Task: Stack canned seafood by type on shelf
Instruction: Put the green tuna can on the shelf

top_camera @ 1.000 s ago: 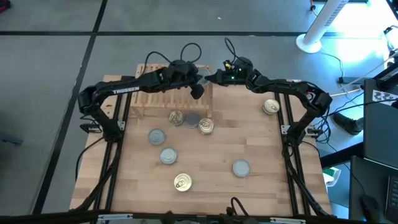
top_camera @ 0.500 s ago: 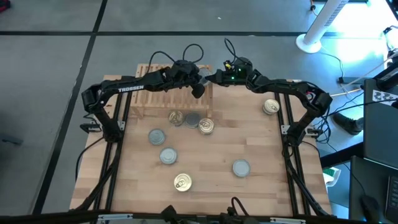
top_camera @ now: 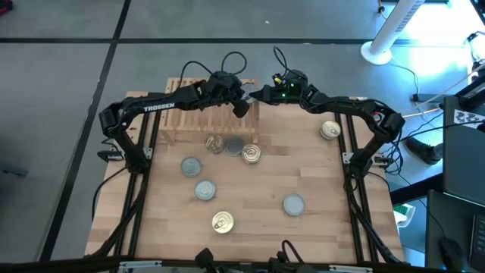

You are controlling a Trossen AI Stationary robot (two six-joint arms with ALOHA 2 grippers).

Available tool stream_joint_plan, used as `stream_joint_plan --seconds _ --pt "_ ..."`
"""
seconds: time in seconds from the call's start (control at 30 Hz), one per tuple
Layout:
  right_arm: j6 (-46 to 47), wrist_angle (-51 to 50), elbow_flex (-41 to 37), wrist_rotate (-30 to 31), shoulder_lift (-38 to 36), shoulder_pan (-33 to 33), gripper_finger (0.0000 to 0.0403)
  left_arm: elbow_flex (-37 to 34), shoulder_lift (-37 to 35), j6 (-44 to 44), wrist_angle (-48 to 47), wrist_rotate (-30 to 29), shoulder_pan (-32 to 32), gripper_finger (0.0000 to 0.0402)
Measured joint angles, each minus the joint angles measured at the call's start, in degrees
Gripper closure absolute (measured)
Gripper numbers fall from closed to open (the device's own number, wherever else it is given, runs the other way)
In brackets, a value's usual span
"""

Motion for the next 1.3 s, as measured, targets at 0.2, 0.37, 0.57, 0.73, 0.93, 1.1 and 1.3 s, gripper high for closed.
stream_joint_plan --seconds 0.2,0.37,0.57,0.73,0.93,1.1,1.3 --pt "-3.4 -0.1 0.0 -0.2 0.0 0.0 0.0131 0.0 0.0 0.1 0.0 0.1 -0.1 0.04" --pt "-3.4 -0.1 0.0 0.0 0.0 0.0 0.0131 0.0 0.0 -0.1 0.0 2.7 -1.3 0.04" --pt "-3.4 -0.2 0.0 0.2 0.0 0.0 0.0132 0.0 0.0 0.1 0.0 2.9 -3.0 0.04" --pt "-3.4 -0.2 0.0 0.9 0.0 0.0 0.0132 0.0 0.0 1.3 0.1 2.8 -3.9 0.04" --pt "-3.4 -0.1 0.0 0.9 0.0 0.0 0.0132 0.0 0.0 1.3 0.4 2.9 -4.6 0.04" --pt "-3.2 -0.1 0.0 1.3 0.0 0.0 0.0132 0.0 0.0 1.5 2.0 2.9 -5.3 0.04" --pt "-3.1 -0.1 0.0 1.3 0.0 0.0 0.0132 0.0 0.2 1.5 1.7 2.9 -5.5 0.04"
